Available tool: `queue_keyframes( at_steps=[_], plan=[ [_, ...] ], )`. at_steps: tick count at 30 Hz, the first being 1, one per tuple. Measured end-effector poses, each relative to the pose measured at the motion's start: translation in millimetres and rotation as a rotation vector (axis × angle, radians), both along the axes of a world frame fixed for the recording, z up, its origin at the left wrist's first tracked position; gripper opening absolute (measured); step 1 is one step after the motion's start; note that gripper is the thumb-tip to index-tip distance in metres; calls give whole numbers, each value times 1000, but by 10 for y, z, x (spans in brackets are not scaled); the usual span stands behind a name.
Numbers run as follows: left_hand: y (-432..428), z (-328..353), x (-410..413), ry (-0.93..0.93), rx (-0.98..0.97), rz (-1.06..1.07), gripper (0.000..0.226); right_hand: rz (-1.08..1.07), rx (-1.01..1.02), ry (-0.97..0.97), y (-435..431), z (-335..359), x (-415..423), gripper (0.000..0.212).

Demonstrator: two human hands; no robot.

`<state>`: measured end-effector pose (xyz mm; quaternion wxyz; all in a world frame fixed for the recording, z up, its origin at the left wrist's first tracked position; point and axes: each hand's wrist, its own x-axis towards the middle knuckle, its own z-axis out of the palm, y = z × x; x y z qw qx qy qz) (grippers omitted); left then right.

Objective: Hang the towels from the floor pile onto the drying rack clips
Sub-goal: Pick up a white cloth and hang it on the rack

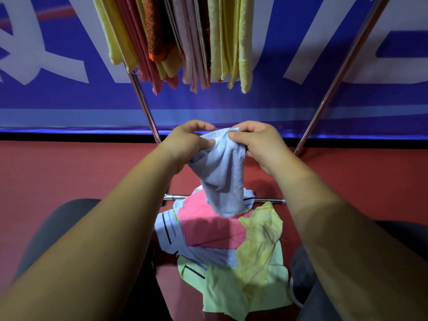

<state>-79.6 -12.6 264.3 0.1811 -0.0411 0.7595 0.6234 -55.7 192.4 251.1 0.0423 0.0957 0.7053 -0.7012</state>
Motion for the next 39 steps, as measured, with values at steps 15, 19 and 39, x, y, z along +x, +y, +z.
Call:
queue_keyframes(
  at_steps=[15, 19, 39],
  plan=[
    [-253, 139, 34, 461, -852, -326, 46, -82, 302, 170, 98, 34, 9, 9],
    [-292, 169, 103, 398, -1047, -473, 30, -97, 323, 195, 158, 30, 4, 24],
    [-493, 763, 809, 512, -457, 57, 24, -188, 581, 323, 61, 614, 688, 8]
  ],
)
